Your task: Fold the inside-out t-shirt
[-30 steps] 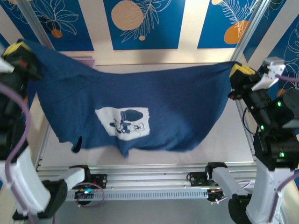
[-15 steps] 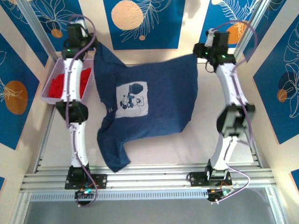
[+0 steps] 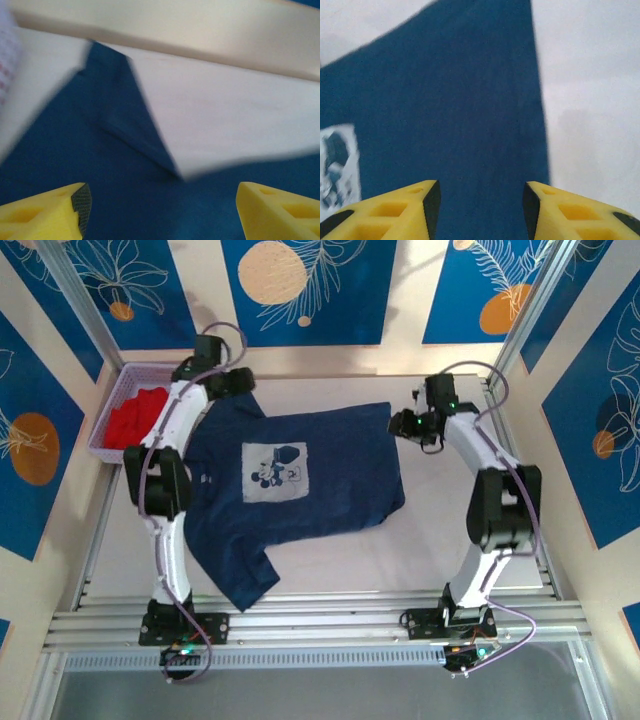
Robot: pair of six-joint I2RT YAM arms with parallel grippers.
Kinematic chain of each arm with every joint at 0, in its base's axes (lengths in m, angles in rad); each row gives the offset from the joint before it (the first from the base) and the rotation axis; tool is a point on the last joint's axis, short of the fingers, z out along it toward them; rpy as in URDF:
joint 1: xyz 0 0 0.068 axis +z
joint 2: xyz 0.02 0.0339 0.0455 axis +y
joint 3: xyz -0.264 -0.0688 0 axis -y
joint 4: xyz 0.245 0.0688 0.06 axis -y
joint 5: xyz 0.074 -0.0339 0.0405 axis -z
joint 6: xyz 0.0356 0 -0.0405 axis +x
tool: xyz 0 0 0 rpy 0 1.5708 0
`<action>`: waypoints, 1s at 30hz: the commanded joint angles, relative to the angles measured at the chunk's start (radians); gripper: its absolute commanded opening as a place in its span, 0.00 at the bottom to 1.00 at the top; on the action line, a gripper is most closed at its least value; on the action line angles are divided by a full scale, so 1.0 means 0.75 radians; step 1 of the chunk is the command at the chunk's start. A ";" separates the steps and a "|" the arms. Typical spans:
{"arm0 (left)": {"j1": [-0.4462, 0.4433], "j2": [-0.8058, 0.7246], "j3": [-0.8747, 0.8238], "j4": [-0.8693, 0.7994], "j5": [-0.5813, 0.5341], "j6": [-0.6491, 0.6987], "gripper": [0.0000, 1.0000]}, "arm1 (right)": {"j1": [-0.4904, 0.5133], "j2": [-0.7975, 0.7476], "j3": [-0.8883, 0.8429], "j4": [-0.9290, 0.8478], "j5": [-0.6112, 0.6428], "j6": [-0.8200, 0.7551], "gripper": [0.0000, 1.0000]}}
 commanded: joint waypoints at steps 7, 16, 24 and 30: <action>-0.651 -0.492 -0.979 0.635 0.243 0.207 0.74 | -0.050 -0.386 -0.606 0.064 -0.084 0.186 0.49; -1.005 -0.207 -0.887 0.580 0.049 0.407 0.71 | -0.144 -0.290 -0.761 0.169 -0.187 0.244 0.47; -1.011 -0.100 -0.862 0.615 0.106 0.358 0.57 | -0.122 -0.114 -0.728 0.268 -0.297 0.263 0.45; -1.011 -0.083 -0.890 0.619 0.100 0.339 0.54 | -0.111 -0.100 -0.699 0.257 -0.321 0.251 0.41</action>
